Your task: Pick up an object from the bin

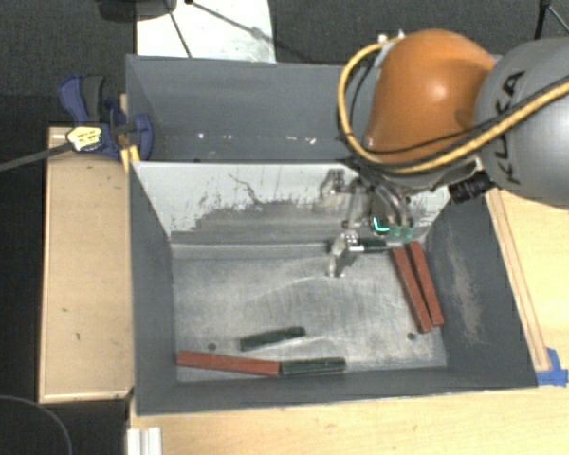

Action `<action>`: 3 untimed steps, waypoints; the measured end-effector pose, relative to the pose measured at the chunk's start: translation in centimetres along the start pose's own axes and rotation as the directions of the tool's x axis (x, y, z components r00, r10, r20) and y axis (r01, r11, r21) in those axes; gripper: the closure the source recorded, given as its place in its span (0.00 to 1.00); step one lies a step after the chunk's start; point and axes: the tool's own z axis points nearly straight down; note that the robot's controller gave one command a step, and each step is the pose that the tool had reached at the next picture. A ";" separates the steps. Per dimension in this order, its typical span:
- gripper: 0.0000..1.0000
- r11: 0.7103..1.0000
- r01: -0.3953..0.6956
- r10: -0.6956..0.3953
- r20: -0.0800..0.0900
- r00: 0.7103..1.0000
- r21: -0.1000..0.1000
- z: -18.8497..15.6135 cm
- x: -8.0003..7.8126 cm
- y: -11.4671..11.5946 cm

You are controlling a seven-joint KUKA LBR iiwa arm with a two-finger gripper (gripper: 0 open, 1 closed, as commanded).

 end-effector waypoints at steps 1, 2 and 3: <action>0.00 1.000 -0.002 0.002 0.008 1.000 -0.001 -0.4 -0.1 0.0; 1.00 0.986 0.165 -0.165 0.006 0.986 0.001 14.4 5.4 0.4; 0.00 0.987 0.163 -0.163 0.006 0.987 0.000 14.6 5.4 0.5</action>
Offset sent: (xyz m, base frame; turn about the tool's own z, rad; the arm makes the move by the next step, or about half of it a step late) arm -0.0554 0.0044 -0.1457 -0.1682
